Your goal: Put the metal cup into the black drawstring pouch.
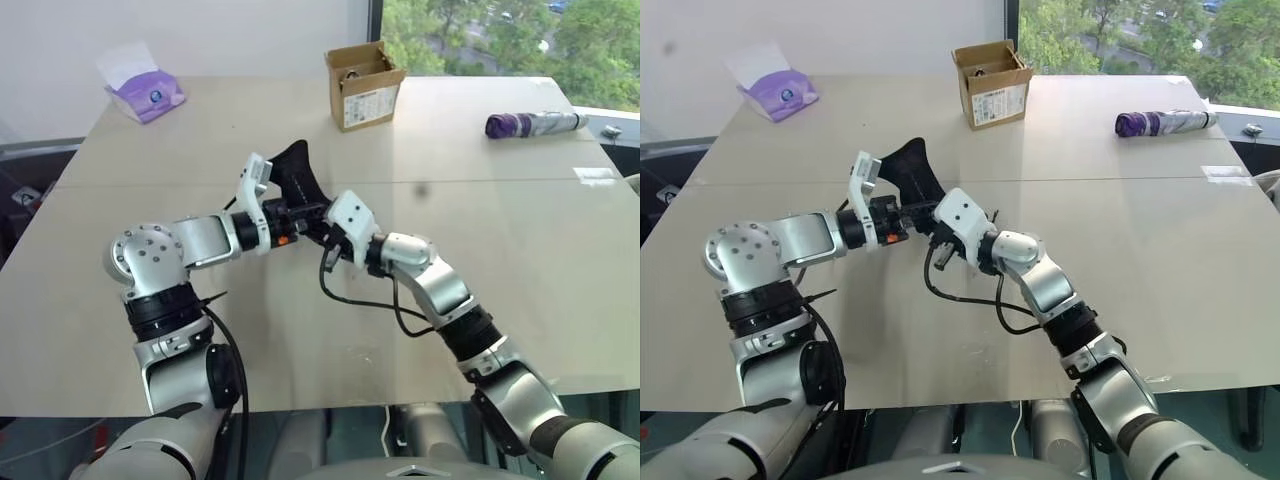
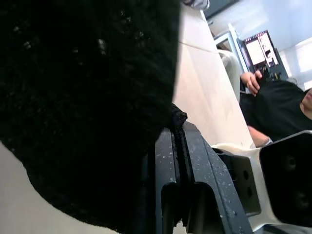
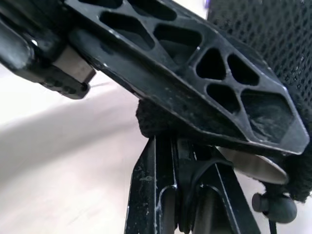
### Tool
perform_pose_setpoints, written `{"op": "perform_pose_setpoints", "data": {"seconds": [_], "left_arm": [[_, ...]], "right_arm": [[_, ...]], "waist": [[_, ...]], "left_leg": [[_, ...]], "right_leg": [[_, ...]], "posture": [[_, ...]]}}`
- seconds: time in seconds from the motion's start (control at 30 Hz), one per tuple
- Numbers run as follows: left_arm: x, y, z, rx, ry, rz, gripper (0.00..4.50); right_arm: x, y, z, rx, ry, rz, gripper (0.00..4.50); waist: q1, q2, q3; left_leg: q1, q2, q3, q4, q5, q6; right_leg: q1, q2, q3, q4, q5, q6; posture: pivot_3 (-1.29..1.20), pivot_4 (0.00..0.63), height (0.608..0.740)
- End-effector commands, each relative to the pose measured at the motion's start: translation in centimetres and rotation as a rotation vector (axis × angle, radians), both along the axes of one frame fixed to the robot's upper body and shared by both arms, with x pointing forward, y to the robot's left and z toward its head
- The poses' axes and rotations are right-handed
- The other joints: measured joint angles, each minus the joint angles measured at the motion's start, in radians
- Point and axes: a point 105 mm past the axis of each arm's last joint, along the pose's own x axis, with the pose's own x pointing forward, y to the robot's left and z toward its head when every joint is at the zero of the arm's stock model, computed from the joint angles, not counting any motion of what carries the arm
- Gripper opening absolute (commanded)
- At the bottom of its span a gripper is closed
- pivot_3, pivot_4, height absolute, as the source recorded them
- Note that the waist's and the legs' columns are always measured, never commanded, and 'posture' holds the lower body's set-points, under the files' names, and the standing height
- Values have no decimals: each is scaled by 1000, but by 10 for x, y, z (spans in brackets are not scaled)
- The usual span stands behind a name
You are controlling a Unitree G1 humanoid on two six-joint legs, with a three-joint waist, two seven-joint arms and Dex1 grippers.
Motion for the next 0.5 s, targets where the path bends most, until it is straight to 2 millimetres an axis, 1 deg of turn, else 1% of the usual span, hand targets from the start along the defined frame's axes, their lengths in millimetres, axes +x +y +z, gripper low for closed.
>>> {"op": "perform_pose_setpoints", "data": {"seconds": [0.03,0.13,0.2,0.3,0.37,0.43,0.47,0.5], "left_arm": [[-1,0,8,-22,-20,0,0],[2,0,11,-68,-14,16,0],[2,-3,9,-77,-4,16,0],[1,-6,4,-75,11,11,0],[0,-7,2,-78,19,9,0],[0,-10,1,-83,25,1,0],[0,-12,1,-83,26,-6,0],[-1,-14,1,-80,27,-11,0]], "right_arm": [[-2,-13,24,86,-42,-9,64],[-7,-35,16,48,-23,-39,64],[-10,-51,12,18,-7,-75,64],[-12,-65,9,-10,13,-117,64],[-12,-70,6,-16,34,-145,64],[-15,-72,2,3,96,-163,64],[-20,-70,3,32,144,-135,64],[-24,-69,4,66,192,-120,299]], "waist": [[4,0,0],[9,0,0],[6,0,0],[5,0,0],[-1,0,0],[-2,0,0],[-1,0,0],[0,0,0]], "left_leg": [[0,0,0,0,0,0],[-1,0,-1,0,0,0],[-1,-1,-1,0,0,0],[-1,-1,-1,0,0,0],[0,0,0,0,0,0],[0,0,0,0,0,0],[0,1,0,0,0,0],[0,1,0,0,0,0]], "right_leg": [[0,0,0,0,0,0],[0,0,-1,-1,0,0],[0,-1,-1,-1,0,0],[0,-1,-1,-1,0,0],[0,0,-1,0,0,0],[0,0,0,0,0,0],[0,1,0,1,0,0],[0,1,0,1,0,0]], "posture": [[0,150,740],[0,150,740],[0,150,740],[0,150,740],[0,150,740],[0,150,740],[0,150,740],[0,150,740]]}}
